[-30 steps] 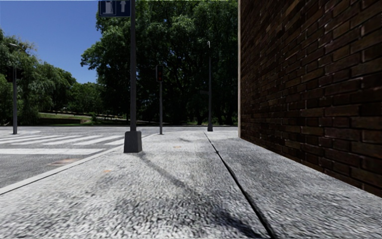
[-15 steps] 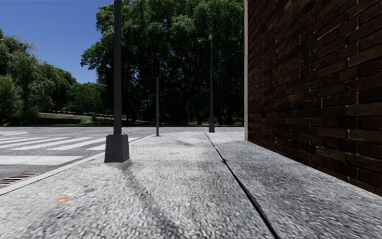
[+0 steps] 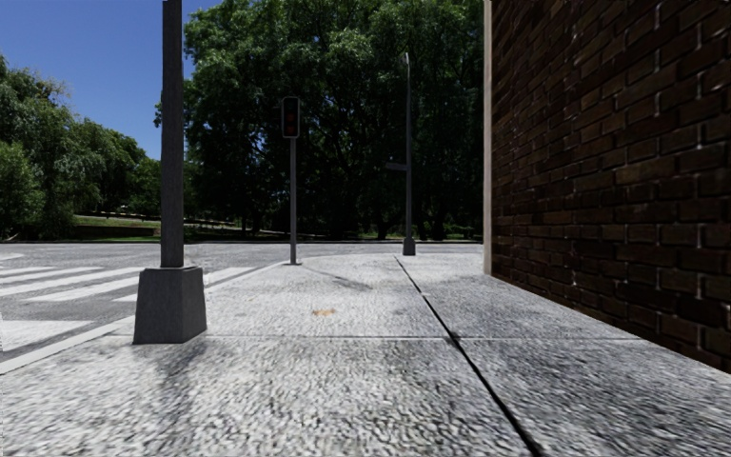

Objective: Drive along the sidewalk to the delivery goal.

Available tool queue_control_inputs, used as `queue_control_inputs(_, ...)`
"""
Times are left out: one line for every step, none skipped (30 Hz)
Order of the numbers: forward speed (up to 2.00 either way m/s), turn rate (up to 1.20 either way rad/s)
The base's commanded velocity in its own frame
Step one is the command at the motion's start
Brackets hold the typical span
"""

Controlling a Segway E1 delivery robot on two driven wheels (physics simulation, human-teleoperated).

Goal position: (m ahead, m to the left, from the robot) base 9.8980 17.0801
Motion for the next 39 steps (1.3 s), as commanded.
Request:
queue_control_inputs(2.0, 0.0)
queue_control_inputs(2.0, 0.0)
queue_control_inputs(2.0, 0.0)
queue_control_inputs(2.0, 0.0)
queue_control_inputs(2.0, 0.0)
queue_control_inputs(2.0, 0.0)
queue_control_inputs(2.0, 0.0)
queue_control_inputs(2.0, 0.0)
queue_control_inputs(2.0, 0.0)
queue_control_inputs(2.0, 0.0)
queue_control_inputs(2.0, 0.0)
queue_control_inputs(2.0, 0.0)
queue_control_inputs(2.0, 0.0)
queue_control_inputs(2.0, 0.0)
queue_control_inputs(2.0, 0.0)
queue_control_inputs(2.0, 0.0)
queue_control_inputs(2.0, 0.0)
queue_control_inputs(2.0, 0.0)
queue_control_inputs(2.0, 0.0)
queue_control_inputs(2.0, 0.0)
queue_control_inputs(1.98, 0.0)
queue_control_inputs(1.91, 0.0)
queue_control_inputs(1.91, 0.0)
queue_control_inputs(1.87, 0.0)
queue_control_inputs(1.84, 0.0)
queue_control_inputs(1.81, 0.0)
queue_control_inputs(1.76, 0.0)
queue_control_inputs(1.76, 0.0)
queue_control_inputs(1.72, 0.0)
queue_control_inputs(1.7, 0.0)
queue_control_inputs(1.68, 0.0)
queue_control_inputs(1.62, 0.0)
queue_control_inputs(1.58, 0.0)
queue_control_inputs(1.54, 0.0)
queue_control_inputs(1.54, 0.0)
queue_control_inputs(1.46, 0.0)
queue_control_inputs(1.46, 0.0)
queue_control_inputs(1.42, 0.0)
queue_control_inputs(1.37, 0.0)
